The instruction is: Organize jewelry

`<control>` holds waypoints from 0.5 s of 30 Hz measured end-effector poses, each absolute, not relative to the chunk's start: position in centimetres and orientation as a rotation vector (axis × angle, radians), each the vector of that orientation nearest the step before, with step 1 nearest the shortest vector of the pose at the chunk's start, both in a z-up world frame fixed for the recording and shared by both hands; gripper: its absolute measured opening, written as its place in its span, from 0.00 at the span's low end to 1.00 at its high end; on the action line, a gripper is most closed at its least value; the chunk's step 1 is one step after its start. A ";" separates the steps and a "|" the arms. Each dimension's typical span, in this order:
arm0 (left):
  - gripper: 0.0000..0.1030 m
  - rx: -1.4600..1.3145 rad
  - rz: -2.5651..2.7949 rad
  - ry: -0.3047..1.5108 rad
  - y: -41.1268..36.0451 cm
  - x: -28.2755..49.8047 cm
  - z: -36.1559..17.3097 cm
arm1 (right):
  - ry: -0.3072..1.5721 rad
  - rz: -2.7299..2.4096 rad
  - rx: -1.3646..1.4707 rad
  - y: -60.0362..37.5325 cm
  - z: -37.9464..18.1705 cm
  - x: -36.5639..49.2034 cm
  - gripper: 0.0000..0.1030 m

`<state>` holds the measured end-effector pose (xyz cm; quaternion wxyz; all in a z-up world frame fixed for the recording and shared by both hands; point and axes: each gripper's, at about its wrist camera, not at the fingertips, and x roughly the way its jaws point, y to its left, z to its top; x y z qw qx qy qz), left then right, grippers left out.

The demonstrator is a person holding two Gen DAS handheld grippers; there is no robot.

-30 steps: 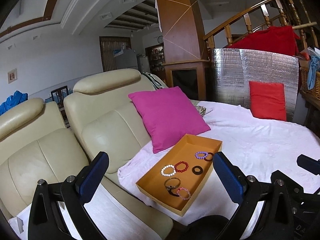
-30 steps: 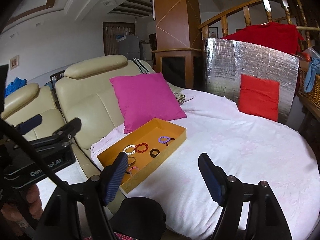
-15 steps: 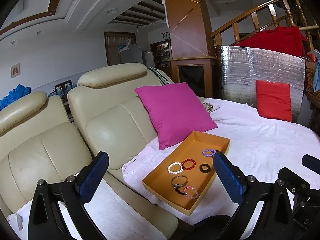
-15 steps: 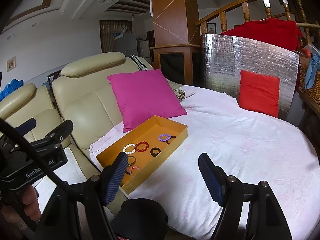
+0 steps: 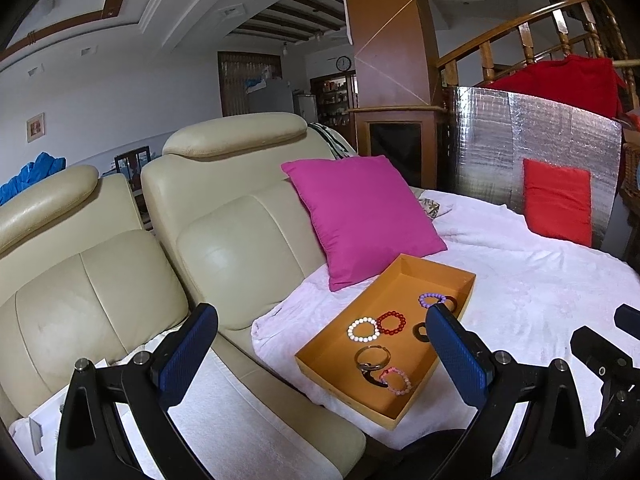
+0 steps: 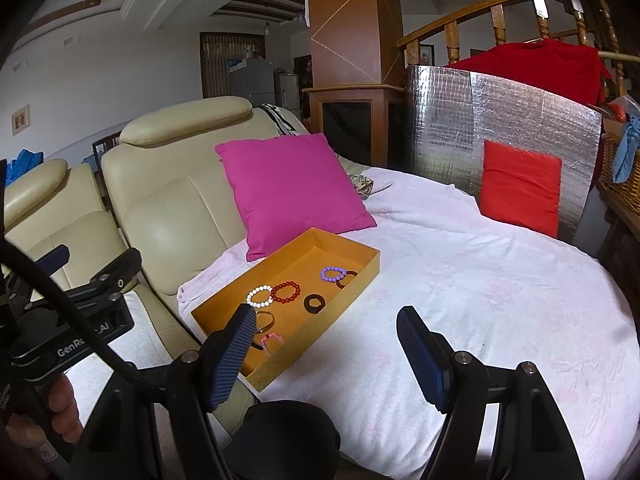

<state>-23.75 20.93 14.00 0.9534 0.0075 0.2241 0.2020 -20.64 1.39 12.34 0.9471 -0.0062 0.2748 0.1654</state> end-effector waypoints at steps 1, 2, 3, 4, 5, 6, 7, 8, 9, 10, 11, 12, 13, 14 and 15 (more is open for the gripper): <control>1.00 0.012 0.412 0.455 21.2 -23.7 14.0 | 0.561 0.336 -0.013 1.5 12.3 -20.6 0.74; 1.00 0.008 0.414 0.456 21.3 -23.7 13.9 | 0.562 0.336 -0.013 1.6 12.3 -20.6 0.74; 1.00 0.005 0.416 0.457 21.5 -23.7 13.9 | 0.562 0.335 -0.014 1.7 12.3 -20.5 0.74; 1.00 0.003 0.418 0.457 21.7 -23.7 13.9 | 0.562 0.334 -0.015 1.8 12.4 -20.5 0.74; 1.00 0.001 0.422 0.458 21.8 -23.7 14.0 | 0.562 0.334 -0.015 1.9 12.4 -20.5 0.74; 1.00 -0.001 0.424 0.459 21.9 -23.8 14.0 | 0.564 0.335 -0.015 1.9 12.4 -20.5 0.74; 1.00 -0.002 0.427 0.460 22.0 -23.8 14.0 | 0.565 0.337 -0.016 2.0 12.4 -20.5 0.74; 1.00 -0.003 0.430 0.459 22.0 -23.9 14.1 | 0.565 0.338 -0.017 2.1 12.4 -20.5 0.74; 1.00 -0.002 0.432 0.458 22.0 -24.0 14.1 | 0.563 0.341 -0.018 2.2 12.5 -20.6 0.74; 1.00 -0.001 0.436 0.456 22.1 -24.0 14.2 | 0.562 0.343 -0.019 2.3 12.5 -20.6 0.74; 1.00 -0.001 0.439 0.454 22.1 -24.1 14.3 | 0.560 0.346 -0.020 2.3 12.6 -20.7 0.74; 1.00 -0.001 0.440 0.452 22.1 -24.1 14.3 | 0.558 0.347 -0.020 2.3 12.6 -20.7 0.74; 1.00 -0.002 0.442 0.449 22.0 -24.1 14.4 | 0.555 0.348 -0.019 2.3 12.7 -20.8 0.74; 1.00 -0.003 0.442 0.448 22.0 -24.0 14.4 | 0.553 0.347 -0.019 2.2 12.7 -20.8 0.74; 1.00 -0.003 0.440 0.449 21.9 -24.0 14.5 | 0.550 0.345 -0.020 2.1 12.8 -20.9 0.74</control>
